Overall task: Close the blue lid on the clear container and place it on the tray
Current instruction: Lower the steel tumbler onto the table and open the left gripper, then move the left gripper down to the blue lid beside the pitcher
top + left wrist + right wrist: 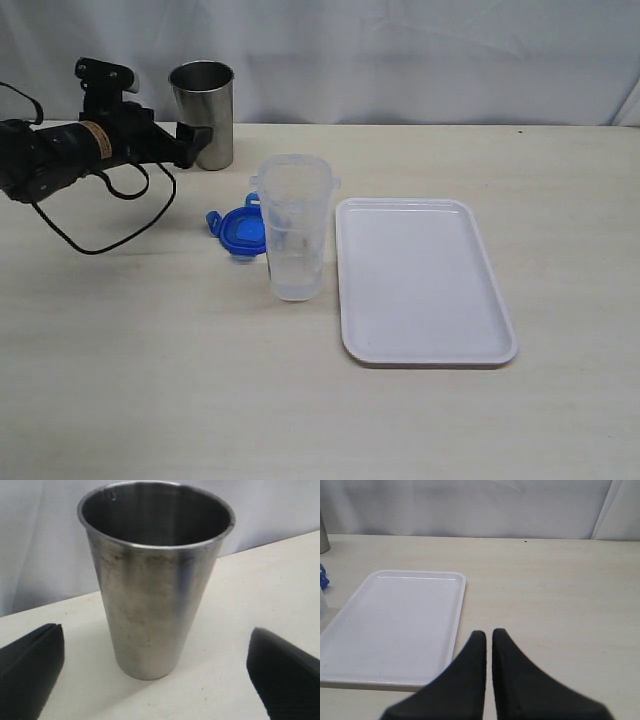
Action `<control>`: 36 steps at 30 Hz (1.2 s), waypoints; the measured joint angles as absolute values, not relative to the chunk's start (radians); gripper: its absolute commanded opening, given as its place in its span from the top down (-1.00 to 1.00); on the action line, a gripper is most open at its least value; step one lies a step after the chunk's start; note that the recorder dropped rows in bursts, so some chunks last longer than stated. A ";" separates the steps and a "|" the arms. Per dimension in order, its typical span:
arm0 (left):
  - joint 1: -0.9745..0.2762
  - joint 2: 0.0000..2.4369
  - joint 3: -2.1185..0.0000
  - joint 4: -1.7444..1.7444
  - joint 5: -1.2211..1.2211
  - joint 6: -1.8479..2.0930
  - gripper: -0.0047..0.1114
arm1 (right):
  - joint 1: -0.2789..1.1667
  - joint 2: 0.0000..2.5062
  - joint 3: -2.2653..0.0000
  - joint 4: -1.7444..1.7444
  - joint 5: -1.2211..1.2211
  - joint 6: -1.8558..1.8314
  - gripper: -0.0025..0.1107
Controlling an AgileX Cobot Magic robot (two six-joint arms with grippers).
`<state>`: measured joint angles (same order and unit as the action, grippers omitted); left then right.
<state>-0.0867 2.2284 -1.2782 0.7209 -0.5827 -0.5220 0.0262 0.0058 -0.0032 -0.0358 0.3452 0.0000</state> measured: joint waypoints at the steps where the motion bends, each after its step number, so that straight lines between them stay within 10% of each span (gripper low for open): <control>1: -0.087 2.212 -1.261 0.721 -0.584 -0.522 -0.66 | 0.026 0.006 -0.003 -0.036 0.345 0.000 0.88; 10: -0.087 2.043 -1.086 0.723 -0.564 -0.494 -0.66 | 0.026 0.006 -0.003 -0.036 0.345 0.000 0.88; 21: -0.087 1.599 -1.038 0.686 0.201 -0.565 -0.66 | 0.026 0.006 -0.003 -0.036 0.345 0.000 0.88; 36: -0.085 1.551 -1.099 -0.343 0.651 0.318 -0.66 | 0.026 0.006 -0.003 -0.036 0.345 0.000 0.88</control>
